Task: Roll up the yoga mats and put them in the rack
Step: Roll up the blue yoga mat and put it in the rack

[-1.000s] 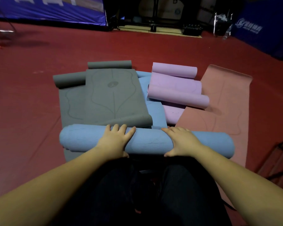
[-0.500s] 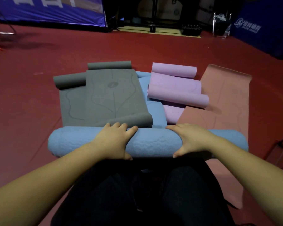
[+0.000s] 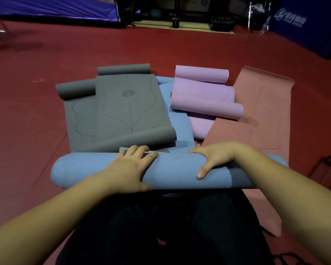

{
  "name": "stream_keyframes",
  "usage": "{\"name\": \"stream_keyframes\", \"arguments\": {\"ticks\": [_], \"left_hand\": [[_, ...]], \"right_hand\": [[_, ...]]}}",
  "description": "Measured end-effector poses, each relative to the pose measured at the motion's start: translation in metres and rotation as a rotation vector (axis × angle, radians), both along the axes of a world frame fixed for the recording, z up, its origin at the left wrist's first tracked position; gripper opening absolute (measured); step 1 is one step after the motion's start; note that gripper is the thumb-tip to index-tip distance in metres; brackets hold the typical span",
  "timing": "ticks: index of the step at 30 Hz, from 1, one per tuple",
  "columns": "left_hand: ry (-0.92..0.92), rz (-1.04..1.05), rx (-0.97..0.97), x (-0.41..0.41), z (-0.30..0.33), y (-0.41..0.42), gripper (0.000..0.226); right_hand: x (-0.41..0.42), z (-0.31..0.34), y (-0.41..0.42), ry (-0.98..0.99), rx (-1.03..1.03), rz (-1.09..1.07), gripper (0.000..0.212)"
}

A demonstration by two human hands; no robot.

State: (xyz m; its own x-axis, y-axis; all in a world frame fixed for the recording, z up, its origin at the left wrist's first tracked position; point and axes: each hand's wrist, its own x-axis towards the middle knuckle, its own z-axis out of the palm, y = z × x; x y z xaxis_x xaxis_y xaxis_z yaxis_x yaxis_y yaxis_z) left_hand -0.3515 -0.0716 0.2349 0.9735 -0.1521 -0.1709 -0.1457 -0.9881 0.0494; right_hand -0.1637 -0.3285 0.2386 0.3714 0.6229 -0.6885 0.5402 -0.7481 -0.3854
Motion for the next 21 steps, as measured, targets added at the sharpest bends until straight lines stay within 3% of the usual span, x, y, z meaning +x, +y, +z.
{"name": "stream_keyframes", "arguments": {"ticks": [3,5,7,12,18,21], "left_hand": [[-0.162,-0.035,0.160,-0.006,-0.023,-0.005,0.123],[-0.140,-0.032,0.209,-0.001,-0.027,-0.003,0.122],[-0.061,-0.013,0.194,0.006,-0.022,0.000,0.114],[0.146,0.020,0.015,0.038,-0.006,0.013,0.107],[0.475,0.101,-0.245,0.087,-0.003,0.029,0.106],[0.604,0.140,-0.353,0.099,-0.005,0.032,0.106]], "right_hand": [[0.012,-0.006,0.007,0.065,-0.033,-0.010,0.117],[0.016,-0.008,0.011,0.079,-0.038,-0.019,0.125],[0.017,-0.007,0.014,0.045,-0.025,-0.021,0.120],[0.005,0.000,0.004,-0.139,0.058,-0.060,0.086],[-0.029,-0.027,-0.015,-0.643,0.088,0.119,0.120],[-0.034,-0.042,-0.016,-0.748,0.049,0.100,0.126]]}}
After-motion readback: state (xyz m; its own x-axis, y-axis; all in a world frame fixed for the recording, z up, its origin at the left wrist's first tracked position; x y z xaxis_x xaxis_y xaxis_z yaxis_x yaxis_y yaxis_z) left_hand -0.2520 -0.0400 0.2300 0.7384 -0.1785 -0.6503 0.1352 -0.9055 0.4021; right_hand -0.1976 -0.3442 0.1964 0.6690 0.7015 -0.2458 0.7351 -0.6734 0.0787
